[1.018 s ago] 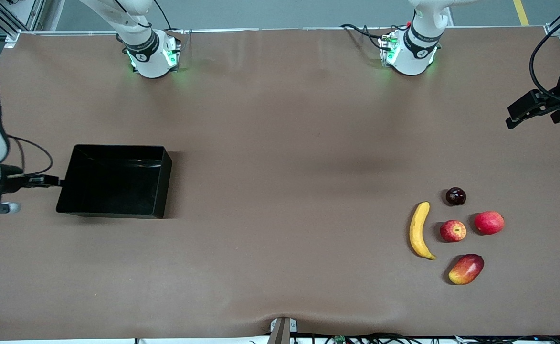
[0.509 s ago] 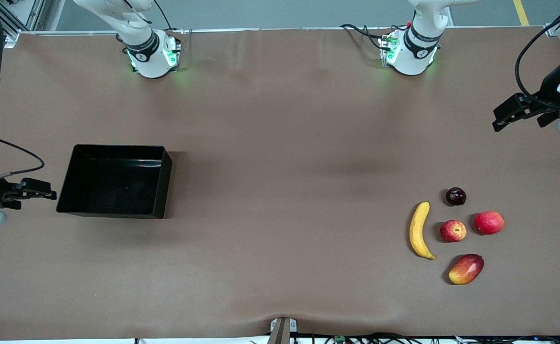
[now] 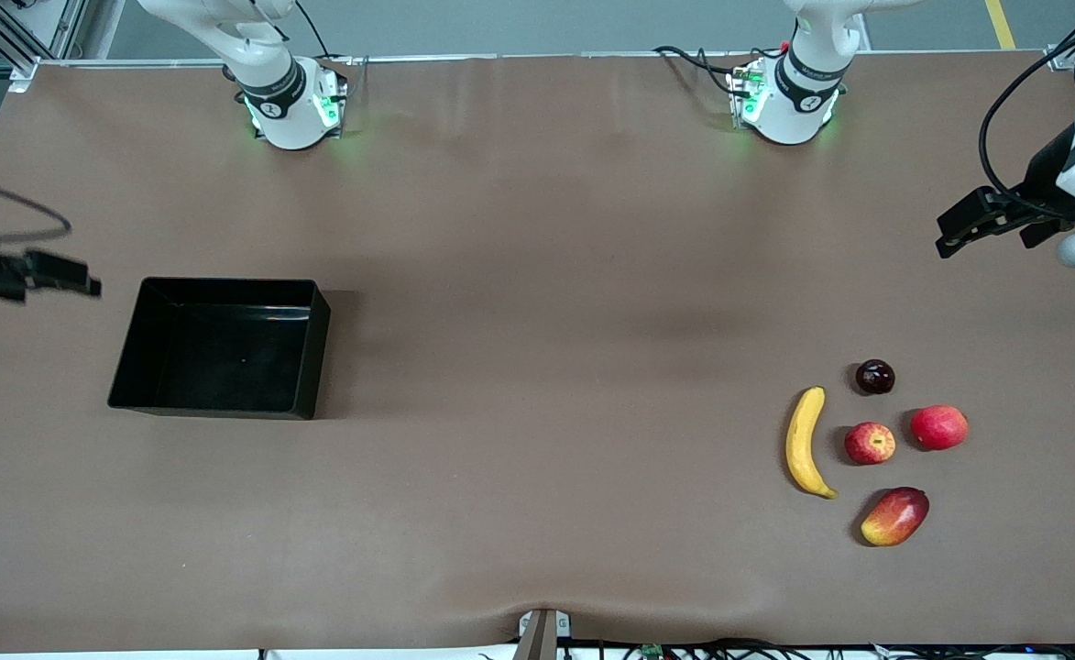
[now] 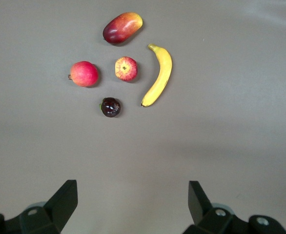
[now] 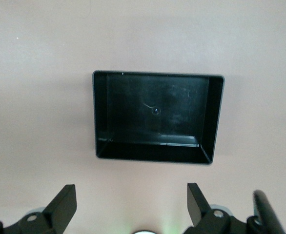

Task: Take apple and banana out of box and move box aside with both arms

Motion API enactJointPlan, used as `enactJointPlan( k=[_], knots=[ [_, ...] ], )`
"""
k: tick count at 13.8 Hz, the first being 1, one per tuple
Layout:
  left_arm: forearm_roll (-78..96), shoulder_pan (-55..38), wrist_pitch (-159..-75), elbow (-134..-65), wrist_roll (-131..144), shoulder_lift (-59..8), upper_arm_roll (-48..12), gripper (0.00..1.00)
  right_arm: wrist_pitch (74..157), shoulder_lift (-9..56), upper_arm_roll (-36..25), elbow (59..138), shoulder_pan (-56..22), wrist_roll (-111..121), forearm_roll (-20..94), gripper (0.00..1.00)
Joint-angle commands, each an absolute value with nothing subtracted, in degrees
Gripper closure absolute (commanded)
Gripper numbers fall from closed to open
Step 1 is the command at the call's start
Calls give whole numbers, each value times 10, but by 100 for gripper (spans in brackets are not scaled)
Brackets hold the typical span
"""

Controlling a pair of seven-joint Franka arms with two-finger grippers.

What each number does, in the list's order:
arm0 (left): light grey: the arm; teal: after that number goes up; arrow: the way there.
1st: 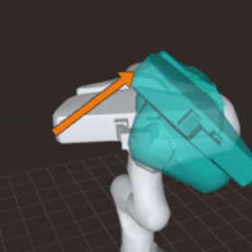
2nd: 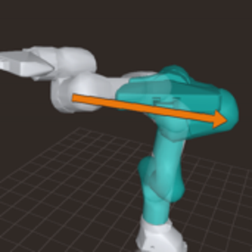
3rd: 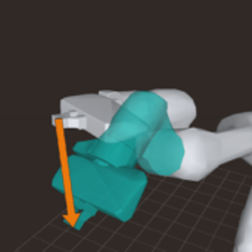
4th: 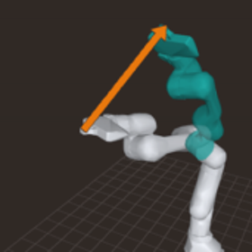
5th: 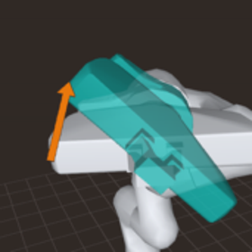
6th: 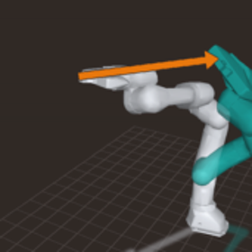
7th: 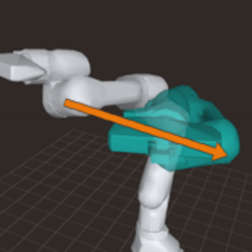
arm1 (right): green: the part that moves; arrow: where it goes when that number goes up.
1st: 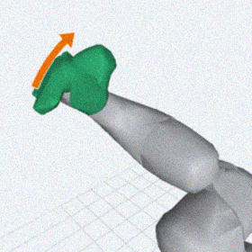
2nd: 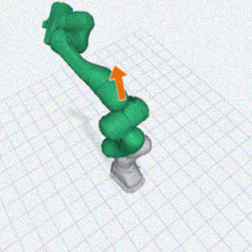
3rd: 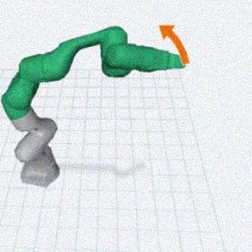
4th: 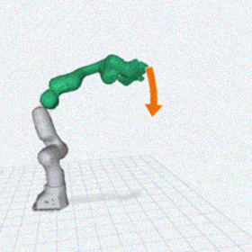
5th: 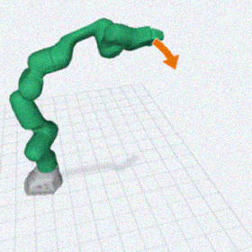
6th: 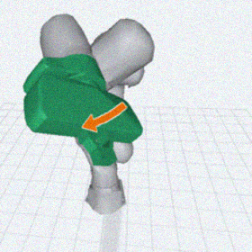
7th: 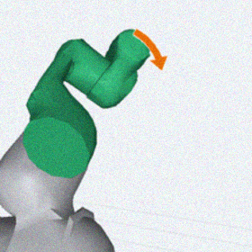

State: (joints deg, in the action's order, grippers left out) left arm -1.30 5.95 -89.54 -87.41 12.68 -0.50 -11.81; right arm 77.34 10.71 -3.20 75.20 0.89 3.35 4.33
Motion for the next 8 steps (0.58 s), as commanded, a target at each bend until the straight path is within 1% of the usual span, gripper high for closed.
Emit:
enactJointPlan(
  k=[1, 3, 4, 6, 7, 8],
  knots=[
    [-4, 62, -896, -879, 138, 2, -120, 0, 808, -14, -33, 899, -8, 7, 21, 0],
    [-4, 62, -896, -879, 138, 3, -120, 0, 870, -75, -24, 993, -31, 3, -26, 0],
    [-4, 62, -895, -879, 137, 4, -120, 0, 879, -89, -21, 1011, -32, -1, -40, 0],
    [-4, 63, -894, -879, 137, 4, -120, 0, 881, -84, -25, 1001, -26, 3, -40, 0],
    [-4, 63, -894, -879, 137, 4, -120, 0, 881, -76, -25, 975, -26, 0, -34, 0],
    [-4, 63, -894, -879, 138, 4, -120, 0, 875, -51, -24, 943, -25, 0, -33, 0]
  ],
)
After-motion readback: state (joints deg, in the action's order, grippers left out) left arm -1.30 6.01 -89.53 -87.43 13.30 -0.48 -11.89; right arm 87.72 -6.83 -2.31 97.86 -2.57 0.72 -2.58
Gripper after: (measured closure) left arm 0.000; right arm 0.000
